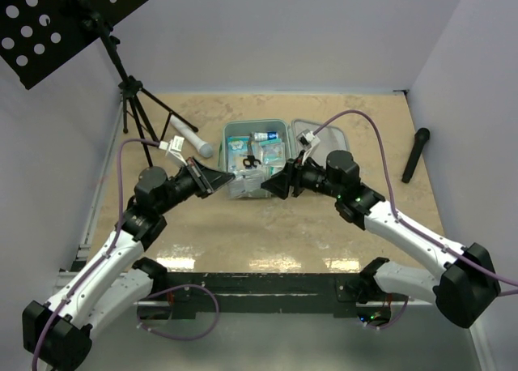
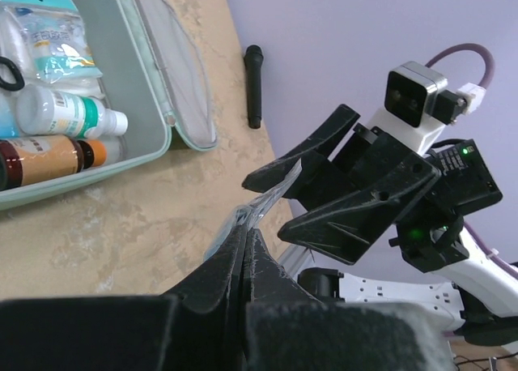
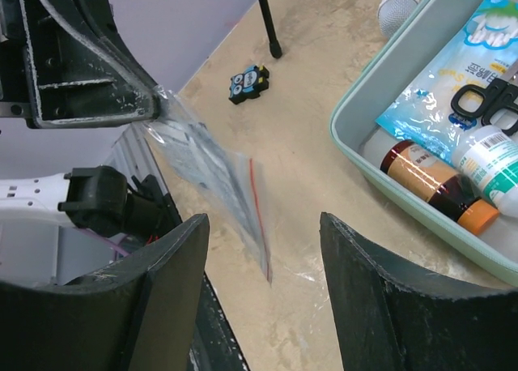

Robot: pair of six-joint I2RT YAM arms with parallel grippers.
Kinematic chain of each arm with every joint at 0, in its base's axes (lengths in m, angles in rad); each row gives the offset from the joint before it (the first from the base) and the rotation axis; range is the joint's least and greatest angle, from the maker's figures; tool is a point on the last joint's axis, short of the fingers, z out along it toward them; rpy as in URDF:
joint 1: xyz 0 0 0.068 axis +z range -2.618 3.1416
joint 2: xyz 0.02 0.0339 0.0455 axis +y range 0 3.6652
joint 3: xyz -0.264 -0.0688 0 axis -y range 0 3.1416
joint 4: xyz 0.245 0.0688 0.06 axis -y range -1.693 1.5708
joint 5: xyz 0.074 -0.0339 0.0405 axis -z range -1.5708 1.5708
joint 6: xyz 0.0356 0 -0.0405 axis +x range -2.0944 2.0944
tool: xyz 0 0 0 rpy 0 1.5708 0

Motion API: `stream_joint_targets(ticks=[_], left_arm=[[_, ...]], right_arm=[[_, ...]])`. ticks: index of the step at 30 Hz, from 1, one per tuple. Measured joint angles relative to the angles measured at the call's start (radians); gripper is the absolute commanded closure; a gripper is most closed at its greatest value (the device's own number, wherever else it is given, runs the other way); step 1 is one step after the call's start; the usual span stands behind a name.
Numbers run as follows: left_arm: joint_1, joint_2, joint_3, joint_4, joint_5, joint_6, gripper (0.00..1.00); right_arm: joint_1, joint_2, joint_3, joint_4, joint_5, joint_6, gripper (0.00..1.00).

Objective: Organize the medicine kit
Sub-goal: Pick up the medical item at the center of the board.

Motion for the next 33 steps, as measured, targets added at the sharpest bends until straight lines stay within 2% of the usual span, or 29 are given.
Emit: stream_joint_targets(ticks=[3,5,13,16,23,26,29,33], left_arm=[[-0.002,0.002,0.000,0.019,0.014,-0.005,1.00],[-0.003,0.006,0.000,0.027,0.021,-0.011,1.00],[-0.008,0.019,0.000,0.056,0.035,-0.018,1.00],[-0.008,0.021,-0.002,0.068,0.036,-0.018,0.98],[-0.008,0.049,-0.003,0.077,0.025,-0.009,0.58],[-0.008,0.072,-0.003,0.079,0.015,0.004,0.44],[-0.008,0.097,0.005,0.074,0.003,0.012,0.37],[-0.005,0.110,0.020,0.059,-0.029,0.024,0.36]], right_arm=[[0.000,0.014,0.000,0.022,-0.006,0.002,0.42],[0.000,0.021,0.000,0.047,-0.024,0.004,0.48],[0.000,0.035,-0.002,0.115,-0.078,0.022,0.89],[0.000,0.035,-0.002,0.116,-0.082,0.022,0.99],[0.000,0.019,0.000,0.071,-0.063,0.020,1.00],[0.000,-0.008,0.013,0.017,-0.016,0.018,1.00],[-0.013,-0.037,0.044,-0.038,0.041,0.017,1.00],[-0.097,-0.058,0.092,-0.091,0.116,0.022,1.00]])
